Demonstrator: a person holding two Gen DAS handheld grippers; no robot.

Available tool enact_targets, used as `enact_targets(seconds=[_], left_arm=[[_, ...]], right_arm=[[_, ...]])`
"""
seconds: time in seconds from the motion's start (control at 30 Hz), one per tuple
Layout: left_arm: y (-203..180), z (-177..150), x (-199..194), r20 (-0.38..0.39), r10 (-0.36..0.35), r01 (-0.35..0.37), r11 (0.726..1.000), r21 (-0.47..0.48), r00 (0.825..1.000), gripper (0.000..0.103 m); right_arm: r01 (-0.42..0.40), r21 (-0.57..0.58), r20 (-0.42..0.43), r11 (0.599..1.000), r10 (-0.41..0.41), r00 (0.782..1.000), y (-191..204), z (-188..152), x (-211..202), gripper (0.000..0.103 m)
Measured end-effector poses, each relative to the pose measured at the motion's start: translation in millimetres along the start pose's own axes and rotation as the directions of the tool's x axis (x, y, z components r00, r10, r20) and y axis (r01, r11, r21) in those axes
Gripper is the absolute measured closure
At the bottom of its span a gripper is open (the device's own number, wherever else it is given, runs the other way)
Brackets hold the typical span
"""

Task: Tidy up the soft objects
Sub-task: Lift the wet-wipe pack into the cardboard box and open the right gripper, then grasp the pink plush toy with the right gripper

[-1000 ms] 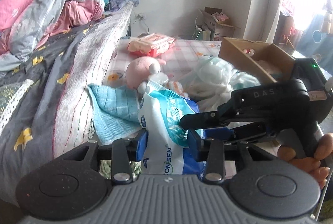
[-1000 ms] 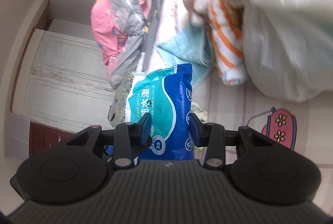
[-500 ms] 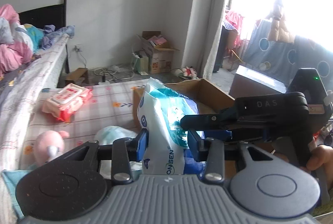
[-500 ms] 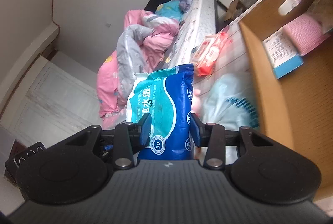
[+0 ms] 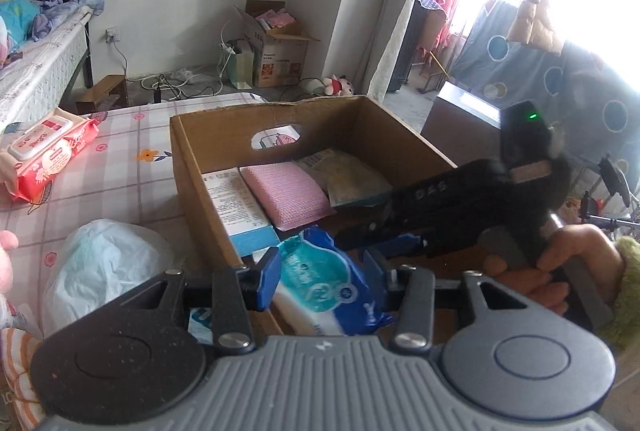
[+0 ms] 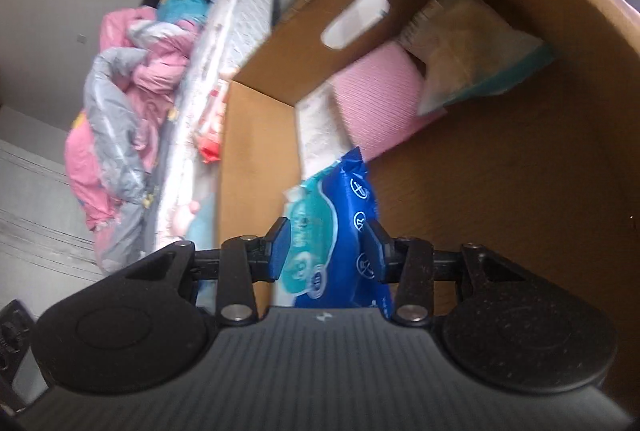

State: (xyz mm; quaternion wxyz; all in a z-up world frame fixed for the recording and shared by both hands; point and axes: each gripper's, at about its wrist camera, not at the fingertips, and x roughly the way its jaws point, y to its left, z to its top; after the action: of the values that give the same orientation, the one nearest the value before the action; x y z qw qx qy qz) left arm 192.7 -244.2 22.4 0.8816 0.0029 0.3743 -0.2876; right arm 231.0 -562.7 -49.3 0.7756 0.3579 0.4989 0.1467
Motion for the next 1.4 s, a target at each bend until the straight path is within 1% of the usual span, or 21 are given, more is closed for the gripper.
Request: enact_targets(seconds=[0.03,0.1,0.2,0.27,0.33,0.37,0.4,0.47,0.57,0.63,0.67,0.7,0.8,0.9,0.97,1.07,1.13,1.2,1.23,1.3,1.4], left_arm=[[3,-2,-4,0.005,0.007,-0.007,1.000,-0.003,1.000,0.055],[10,-4,-16,0.014,0.018,-0.018,1.000,-0.008,1.000,0.055],[22,-4,-35,0.035,0.035,-0.035,0.999,-0.017,0.999,0.054],[30,-8,-46,0.047,0.046,-0.045,0.999,-0.021,0.998,0.052],[37,-13,-58,0.056,0.059,-0.058,0.998,-0.023,0.997,0.049],[40,-16,-61,0.056,0.065,-0.063,0.998,-0.024,0.996,0.048],[44,-18,-65,0.052,0.073,-0.072,0.997,-0.027,0.996,0.047],[50,-25,-69,0.039,0.088,-0.087,0.996,-0.031,0.995,0.047],[56,-35,-74,0.026,0.098,-0.097,0.994,-0.043,0.995,0.047],[61,-44,-81,0.024,0.109,-0.108,0.993,-0.048,0.994,0.047],[62,-47,-82,0.018,0.115,-0.114,0.992,-0.052,0.993,0.047],[64,-51,-84,0.014,0.119,-0.118,0.992,-0.054,0.993,0.047],[71,-61,-90,0.001,0.133,-0.132,0.989,-0.071,0.991,0.047],[79,-71,-98,-0.004,0.141,-0.141,0.985,-0.094,0.990,0.047],[83,-77,-103,-0.003,0.152,-0.151,0.983,-0.102,0.988,0.047],[89,-85,-111,0.004,0.193,-0.191,0.975,-0.113,0.981,0.044],[94,-90,-118,0.018,0.216,-0.212,0.969,-0.123,0.976,0.041],[101,-95,-127,0.033,0.236,-0.229,0.963,-0.141,0.971,0.039],[105,-97,-131,0.039,0.245,-0.237,0.960,-0.149,0.969,0.039],[115,-102,-140,0.045,0.267,-0.256,0.952,-0.168,0.963,0.038],[129,-110,-152,0.053,0.307,-0.292,0.937,-0.190,0.950,0.038]], right_arm=[[0.032,0.002,-0.036,0.999,-0.032,0.999,-1,-1,18,0.063],[0.088,-0.014,-0.078,0.996,-0.089,0.993,-5,-2,36,0.064],[0.091,-0.061,-0.092,0.994,-0.097,0.991,3,-4,38,0.062],[0.116,-0.095,-0.079,0.989,-0.124,0.989,9,-8,33,0.062],[0.156,-0.123,-0.062,0.980,-0.164,0.984,14,-13,26,0.055],[0.172,-0.123,-0.065,0.977,-0.181,0.981,18,-13,22,0.046],[0.188,-0.114,-0.070,0.976,-0.197,0.978,16,-14,22,0.042],[0.203,-0.108,-0.104,0.973,-0.215,0.971,9,-18,28,0.042],[0.201,-0.073,-0.158,0.977,-0.211,0.965,2,-28,45,0.050],[0.196,-0.058,-0.145,0.979,-0.203,0.968,7,-30,49,0.059],[0.188,-0.058,-0.124,0.980,-0.194,0.973,10,-29,48,0.065],[0.178,-0.051,-0.120,0.983,-0.183,0.976,11,-28,49,0.068],[0.169,-0.021,-0.134,0.985,-0.170,0.976,14,-27,57,0.068],[0.151,0.040,-0.142,0.988,-0.144,0.979,11,-27,63,0.067],[0.156,0.049,-0.131,0.987,-0.148,0.980,12,-29,63,0.066],[0.165,0.055,-0.113,0.985,-0.158,0.981,14,-32,61,0.064],[0.203,0.016,-0.094,0.979,-0.200,0.975,22,-34,58,0.061],[0.238,-0.028,-0.050,0.971,-0.239,0.970,34,-38,52,0.048],[0.247,-0.040,-0.029,0.968,-0.248,0.968,39,-40,48,0.046],[0.265,-0.067,0.016,0.962,-0.264,0.964,51,-43,39,0.044],[0.302,-0.119,0.117,0.946,-0.289,0.950,74,-48,22,0.043]])
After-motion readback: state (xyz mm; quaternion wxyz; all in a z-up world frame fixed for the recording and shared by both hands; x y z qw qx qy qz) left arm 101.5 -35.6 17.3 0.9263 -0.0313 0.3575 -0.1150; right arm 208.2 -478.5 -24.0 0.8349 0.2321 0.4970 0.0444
